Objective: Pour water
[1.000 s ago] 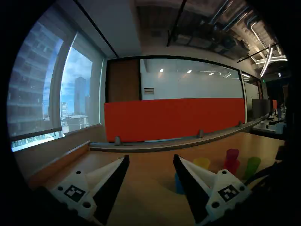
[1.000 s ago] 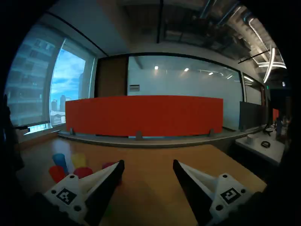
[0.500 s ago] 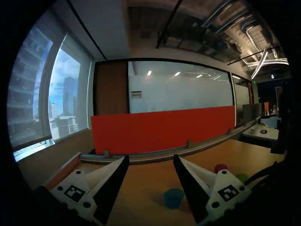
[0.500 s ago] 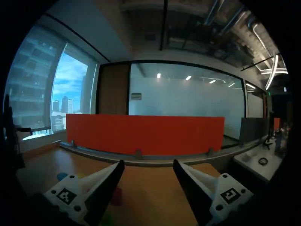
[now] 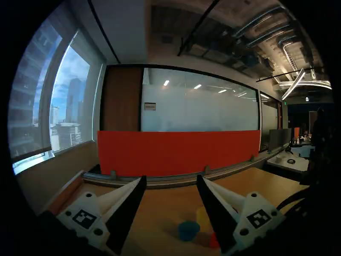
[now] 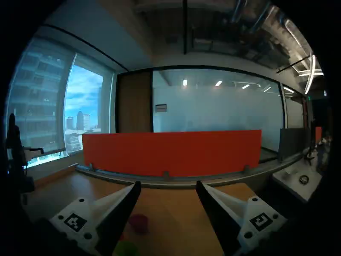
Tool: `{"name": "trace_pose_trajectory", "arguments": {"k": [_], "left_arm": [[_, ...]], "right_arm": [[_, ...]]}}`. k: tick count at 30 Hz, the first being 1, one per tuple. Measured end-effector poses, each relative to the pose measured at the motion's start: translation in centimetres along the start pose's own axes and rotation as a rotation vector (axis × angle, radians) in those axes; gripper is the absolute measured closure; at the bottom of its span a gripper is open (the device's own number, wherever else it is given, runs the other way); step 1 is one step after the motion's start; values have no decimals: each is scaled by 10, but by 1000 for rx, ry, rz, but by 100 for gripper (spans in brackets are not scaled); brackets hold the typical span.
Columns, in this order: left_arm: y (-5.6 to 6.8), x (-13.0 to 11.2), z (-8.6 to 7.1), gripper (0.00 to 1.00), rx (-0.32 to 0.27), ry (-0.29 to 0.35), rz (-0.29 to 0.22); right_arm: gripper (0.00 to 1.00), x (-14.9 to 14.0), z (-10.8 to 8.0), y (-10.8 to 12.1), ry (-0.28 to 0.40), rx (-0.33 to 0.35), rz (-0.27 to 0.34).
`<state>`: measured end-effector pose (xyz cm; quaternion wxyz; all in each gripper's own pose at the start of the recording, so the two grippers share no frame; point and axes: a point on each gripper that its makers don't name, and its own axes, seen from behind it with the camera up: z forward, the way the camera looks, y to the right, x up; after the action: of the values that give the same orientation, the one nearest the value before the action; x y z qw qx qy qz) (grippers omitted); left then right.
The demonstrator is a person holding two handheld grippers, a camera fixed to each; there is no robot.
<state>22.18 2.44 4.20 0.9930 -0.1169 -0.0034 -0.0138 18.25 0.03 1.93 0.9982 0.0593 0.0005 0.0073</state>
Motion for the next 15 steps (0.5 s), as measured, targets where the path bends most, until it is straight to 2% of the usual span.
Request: {"name": "trace_pose_trajectory", "arguments": {"k": [5, 15], "left_arm": [[8, 0, 1, 14, -54, -21, 26], [32, 4, 2, 14, -210, -34, 27]], "right_arm": [[0, 3, 0, -10, -3, 64, -26], [0, 7, -8, -50, -22, 271, -75]]}}
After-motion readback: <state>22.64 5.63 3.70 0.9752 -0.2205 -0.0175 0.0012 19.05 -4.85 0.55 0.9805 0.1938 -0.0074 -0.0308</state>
